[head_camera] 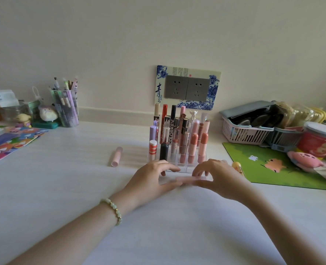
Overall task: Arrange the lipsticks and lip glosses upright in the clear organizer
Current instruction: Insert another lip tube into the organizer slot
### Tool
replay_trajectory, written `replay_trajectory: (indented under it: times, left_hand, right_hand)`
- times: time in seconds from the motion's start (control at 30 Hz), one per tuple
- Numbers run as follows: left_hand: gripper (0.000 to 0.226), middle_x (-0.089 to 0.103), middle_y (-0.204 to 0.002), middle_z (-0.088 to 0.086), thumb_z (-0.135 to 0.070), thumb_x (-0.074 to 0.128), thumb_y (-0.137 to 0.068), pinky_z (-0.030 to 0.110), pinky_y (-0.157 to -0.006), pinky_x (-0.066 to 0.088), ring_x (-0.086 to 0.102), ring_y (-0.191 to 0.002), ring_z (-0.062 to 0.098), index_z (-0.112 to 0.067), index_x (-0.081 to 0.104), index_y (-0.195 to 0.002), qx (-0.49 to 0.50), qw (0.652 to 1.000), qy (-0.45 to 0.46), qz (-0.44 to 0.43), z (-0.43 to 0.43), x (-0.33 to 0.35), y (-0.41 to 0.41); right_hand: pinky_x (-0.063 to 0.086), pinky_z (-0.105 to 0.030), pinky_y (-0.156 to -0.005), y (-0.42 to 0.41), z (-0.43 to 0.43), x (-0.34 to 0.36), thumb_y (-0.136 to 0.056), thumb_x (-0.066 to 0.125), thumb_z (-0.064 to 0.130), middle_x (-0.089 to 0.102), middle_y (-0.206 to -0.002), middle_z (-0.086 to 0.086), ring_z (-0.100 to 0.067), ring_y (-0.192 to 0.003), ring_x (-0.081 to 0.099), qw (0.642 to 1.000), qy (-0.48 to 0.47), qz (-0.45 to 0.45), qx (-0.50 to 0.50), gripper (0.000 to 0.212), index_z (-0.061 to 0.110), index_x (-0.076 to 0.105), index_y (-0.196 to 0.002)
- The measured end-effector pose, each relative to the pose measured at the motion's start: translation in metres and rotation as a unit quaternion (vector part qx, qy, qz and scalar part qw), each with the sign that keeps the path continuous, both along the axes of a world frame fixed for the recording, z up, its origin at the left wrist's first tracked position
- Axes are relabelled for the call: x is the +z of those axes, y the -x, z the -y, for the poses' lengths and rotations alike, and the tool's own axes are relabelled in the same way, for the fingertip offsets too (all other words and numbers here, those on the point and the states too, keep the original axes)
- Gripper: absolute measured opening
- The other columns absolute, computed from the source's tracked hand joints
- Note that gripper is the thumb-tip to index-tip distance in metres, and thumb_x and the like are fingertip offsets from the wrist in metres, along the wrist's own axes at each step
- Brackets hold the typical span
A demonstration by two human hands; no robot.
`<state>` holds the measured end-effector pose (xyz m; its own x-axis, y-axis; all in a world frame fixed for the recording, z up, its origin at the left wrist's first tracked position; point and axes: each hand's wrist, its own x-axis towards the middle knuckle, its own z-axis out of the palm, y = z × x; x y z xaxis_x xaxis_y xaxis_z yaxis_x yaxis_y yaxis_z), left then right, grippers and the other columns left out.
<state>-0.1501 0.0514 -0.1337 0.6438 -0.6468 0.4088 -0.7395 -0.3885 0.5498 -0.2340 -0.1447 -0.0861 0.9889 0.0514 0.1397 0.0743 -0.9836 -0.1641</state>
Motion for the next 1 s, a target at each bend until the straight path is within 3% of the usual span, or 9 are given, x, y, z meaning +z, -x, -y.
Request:
replay_trajectory:
  times: [0.13,0.27,0.43,0.57,0.67,0.77,0.87,0.93,1.0]
  left_hand:
    - [0.028,0.066,-0.091,-0.025,-0.057,0.062,-0.077,0.016,-0.070,0.042,0.053,-0.085,0.002,-0.038,0.070,-0.096,-0.001,1.000,0.004,-0.004,-0.002,0.002,0.001]
    - [0.019,0.066,-0.085,-0.023,-0.044,0.071,-0.077,0.010,-0.065,0.036,0.052,-0.080,-0.001,-0.036,0.071,-0.094,0.001,0.999,0.036,-0.030,-0.006,0.005,0.002]
    - [0.018,0.071,-0.083,-0.014,-0.038,0.073,-0.077,0.009,-0.061,0.035,0.050,-0.070,-0.001,-0.032,0.073,-0.095,0.021,0.989,0.114,-0.090,-0.005,0.004,-0.003]
    - [0.017,0.070,-0.082,-0.015,-0.041,0.072,-0.078,0.010,-0.063,0.038,0.057,-0.076,0.002,-0.034,0.071,-0.093,0.039,0.993,0.083,-0.073,-0.009,0.003,-0.004]
    - [0.026,0.070,-0.086,-0.017,-0.048,0.070,-0.076,0.007,-0.066,0.037,0.060,-0.080,-0.001,-0.032,0.070,-0.097,0.065,0.995,0.058,-0.042,-0.015,0.008,-0.006]
    - [0.021,0.067,-0.087,-0.020,-0.046,0.070,-0.079,-0.010,-0.074,0.020,0.057,-0.076,-0.003,-0.031,0.069,-0.094,0.103,0.995,0.011,0.003,-0.024,0.017,-0.004]
    - [0.019,0.067,-0.087,-0.020,-0.048,0.068,-0.081,-0.016,-0.069,0.003,0.056,-0.076,-0.003,-0.031,0.070,-0.089,0.112,0.993,-0.026,-0.003,-0.029,0.019,-0.003]
    - [0.022,0.066,-0.091,-0.022,-0.050,0.066,-0.081,-0.013,-0.075,0.008,0.057,-0.084,-0.002,-0.032,0.070,-0.093,0.110,0.993,-0.044,-0.019,-0.030,0.016,-0.005]
    - [0.025,0.066,-0.095,-0.024,-0.052,0.066,-0.079,0.001,-0.088,0.028,0.056,-0.088,-0.003,-0.034,0.069,-0.096,0.101,0.993,-0.053,-0.035,-0.031,0.012,-0.008]
  right_hand:
    - [0.044,-0.045,-0.084,-0.004,-0.002,-0.005,-0.074,0.053,0.060,0.061,-0.079,0.025,0.003,-0.073,0.051,0.989,-0.130,0.064,-0.002,0.022,0.045,0.062,-0.086]
    - [0.047,-0.053,-0.082,-0.009,-0.010,-0.009,-0.065,0.049,0.073,0.067,-0.081,0.023,-0.002,-0.075,0.063,0.969,-0.225,0.104,-0.005,0.033,0.049,0.060,-0.086]
    - [0.052,-0.022,-0.064,-0.015,-0.020,-0.006,-0.081,0.067,0.028,0.069,-0.084,0.006,-0.009,-0.074,0.067,0.922,-0.361,0.135,0.030,0.013,0.035,0.060,-0.091]
    - [0.053,-0.015,-0.067,-0.019,-0.026,-0.012,-0.080,0.069,0.025,0.069,-0.087,0.013,-0.003,-0.079,0.066,0.916,-0.366,0.161,0.021,0.018,0.030,0.065,-0.097]
    - [0.055,-0.019,-0.071,-0.022,-0.025,-0.008,-0.079,0.070,0.020,0.070,-0.088,0.013,-0.005,-0.080,0.066,0.913,-0.365,0.180,0.023,0.022,0.033,0.065,-0.096]
    - [0.055,-0.018,-0.074,-0.027,-0.025,0.004,-0.079,0.070,0.014,0.069,-0.089,0.009,-0.008,-0.080,0.067,0.904,-0.370,0.212,0.027,0.023,0.025,0.064,-0.098]
    - [0.054,-0.014,-0.072,-0.037,-0.028,0.012,-0.080,0.069,0.013,0.067,-0.087,0.006,-0.005,-0.078,0.065,0.904,-0.351,0.243,0.023,0.020,0.014,0.062,-0.099]
    - [0.053,-0.012,-0.072,-0.043,-0.031,0.012,-0.081,0.069,0.013,0.063,-0.084,0.012,-0.002,-0.078,0.063,0.908,-0.331,0.256,0.016,0.017,0.014,0.061,-0.096]
    - [0.052,-0.010,-0.071,-0.048,-0.035,0.010,-0.081,0.069,0.013,0.061,-0.082,0.016,0.000,-0.077,0.062,0.913,-0.309,0.267,0.014,0.015,0.015,0.061,-0.094]
